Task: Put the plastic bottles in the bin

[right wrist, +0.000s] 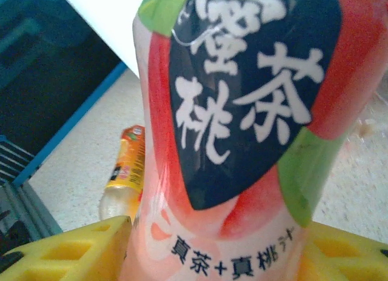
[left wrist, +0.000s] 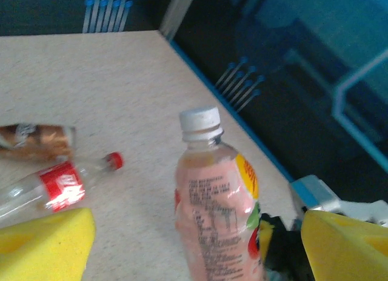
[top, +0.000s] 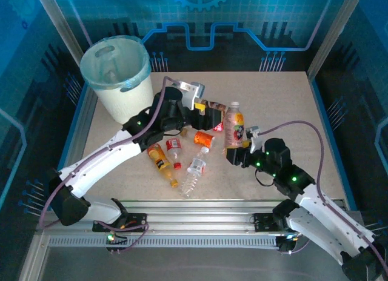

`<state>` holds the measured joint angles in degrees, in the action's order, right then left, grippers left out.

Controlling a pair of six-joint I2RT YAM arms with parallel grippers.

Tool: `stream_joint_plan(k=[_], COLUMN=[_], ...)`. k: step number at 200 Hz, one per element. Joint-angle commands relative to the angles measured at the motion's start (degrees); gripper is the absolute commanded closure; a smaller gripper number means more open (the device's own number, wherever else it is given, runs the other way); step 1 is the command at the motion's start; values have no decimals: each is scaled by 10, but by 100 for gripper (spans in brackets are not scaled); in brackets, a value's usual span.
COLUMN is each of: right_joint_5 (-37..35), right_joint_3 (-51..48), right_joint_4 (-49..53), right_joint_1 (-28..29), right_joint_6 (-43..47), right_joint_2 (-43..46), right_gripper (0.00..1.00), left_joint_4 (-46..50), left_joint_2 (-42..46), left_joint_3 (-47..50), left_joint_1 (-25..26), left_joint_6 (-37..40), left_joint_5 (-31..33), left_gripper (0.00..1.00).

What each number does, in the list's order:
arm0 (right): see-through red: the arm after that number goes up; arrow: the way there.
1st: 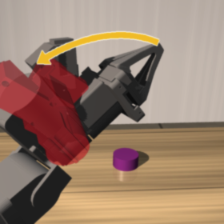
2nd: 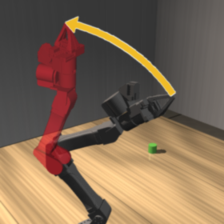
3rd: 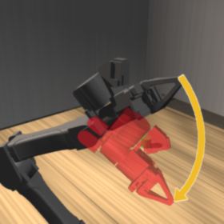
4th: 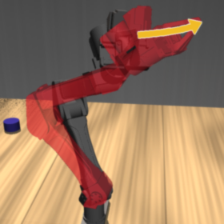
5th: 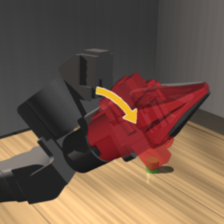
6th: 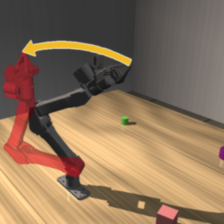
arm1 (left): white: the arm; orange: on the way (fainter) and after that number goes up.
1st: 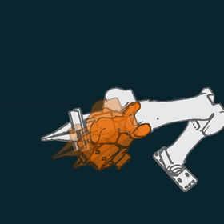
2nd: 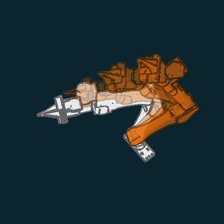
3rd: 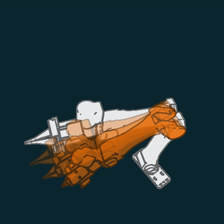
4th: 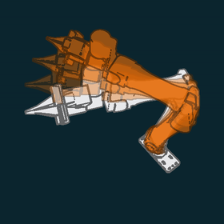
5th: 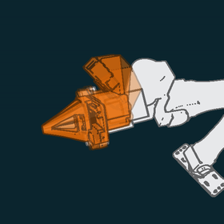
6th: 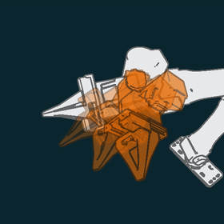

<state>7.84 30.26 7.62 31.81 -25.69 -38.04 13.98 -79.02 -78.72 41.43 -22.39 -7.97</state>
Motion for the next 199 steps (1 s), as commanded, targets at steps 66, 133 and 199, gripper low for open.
stream_joint_plan(k=[66, 133, 199], right_joint_5=[131, 108, 75], right_joint_3=[1, 21, 54], right_joint_4=[-53, -40, -51], right_joint_1=[26, 69, 76], right_joint_6=[78, 105, 109], right_joint_2=[20, -4, -45], right_gripper=[41, 40, 35], left_joint_4=[67, 83, 90], left_joint_2=[-44, -36, -1], left_joint_3=[-64, -56, -44], left_joint_1=[-5, -4, -6], left_joint_6=[-7, 3, 8], left_joint_5=[-112, -87, -44], left_gripper=[29, 48, 79])
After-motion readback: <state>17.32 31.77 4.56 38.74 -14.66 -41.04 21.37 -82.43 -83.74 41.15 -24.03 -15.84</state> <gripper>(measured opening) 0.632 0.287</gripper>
